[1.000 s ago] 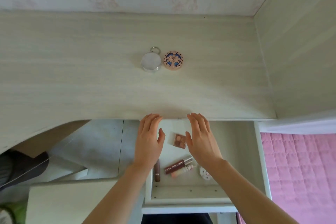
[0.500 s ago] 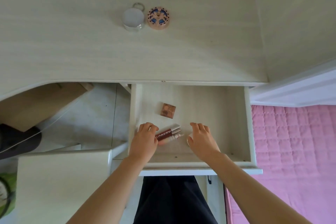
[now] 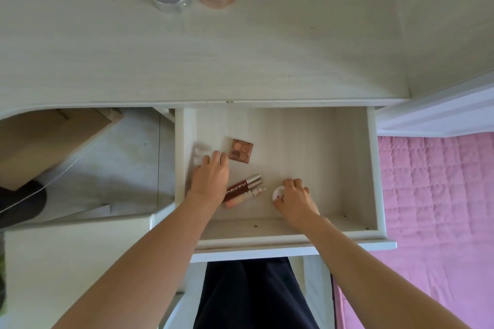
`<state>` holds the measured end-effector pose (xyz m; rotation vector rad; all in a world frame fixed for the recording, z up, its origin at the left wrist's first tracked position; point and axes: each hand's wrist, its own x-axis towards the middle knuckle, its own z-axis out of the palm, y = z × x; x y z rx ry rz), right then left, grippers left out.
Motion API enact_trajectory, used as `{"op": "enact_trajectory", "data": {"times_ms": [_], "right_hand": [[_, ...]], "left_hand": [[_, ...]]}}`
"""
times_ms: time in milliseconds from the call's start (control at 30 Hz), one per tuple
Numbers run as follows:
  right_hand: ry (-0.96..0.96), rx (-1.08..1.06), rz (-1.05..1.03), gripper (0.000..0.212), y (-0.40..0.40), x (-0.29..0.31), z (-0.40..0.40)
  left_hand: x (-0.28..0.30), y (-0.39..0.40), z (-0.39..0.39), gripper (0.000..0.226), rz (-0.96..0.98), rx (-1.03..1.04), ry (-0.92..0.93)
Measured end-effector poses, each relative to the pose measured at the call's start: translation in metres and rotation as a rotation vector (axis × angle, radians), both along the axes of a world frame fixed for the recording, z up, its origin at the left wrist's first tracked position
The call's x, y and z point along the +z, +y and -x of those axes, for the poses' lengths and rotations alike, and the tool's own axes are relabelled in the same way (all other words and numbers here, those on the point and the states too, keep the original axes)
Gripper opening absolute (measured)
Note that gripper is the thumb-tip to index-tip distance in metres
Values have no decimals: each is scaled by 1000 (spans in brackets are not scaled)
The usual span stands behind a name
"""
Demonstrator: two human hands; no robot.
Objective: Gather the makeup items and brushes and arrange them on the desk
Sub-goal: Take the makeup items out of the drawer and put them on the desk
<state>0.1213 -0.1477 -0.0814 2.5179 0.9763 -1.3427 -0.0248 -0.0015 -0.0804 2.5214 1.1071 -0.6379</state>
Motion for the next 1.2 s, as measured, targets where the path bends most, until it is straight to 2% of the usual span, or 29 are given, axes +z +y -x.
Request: {"op": "enact_trajectory", "data": {"times_ms": [100, 267, 433, 600, 767, 900, 1200], "right_hand": [[-48, 17, -9, 54, -1, -6, 1], [-52, -1, -32, 58, -3, -10, 0], [-8, -17, -24, 61, -4, -12, -2], [9, -33, -37, 64, -7, -13, 0], [42, -73, -31, 65, -10, -12, 1], [17, -155, -58, 62, -9, -7, -3], [118, -408, -153, 61, 0, 20, -8]], "left_hand": [[-12, 8, -7, 70, -29, -19, -81], [-26, 16, -26, 70, -20, -59, -156], [-36, 18, -39, 62, -39, -115, -172], [-37, 13, -43, 43, -69, -86, -198], [-33, 5, -38, 44, -43, -46, -218], [-25, -4, -25, 31, 99, 95, -326], [17, -17, -1, 22, 342, 675, -601]]}}
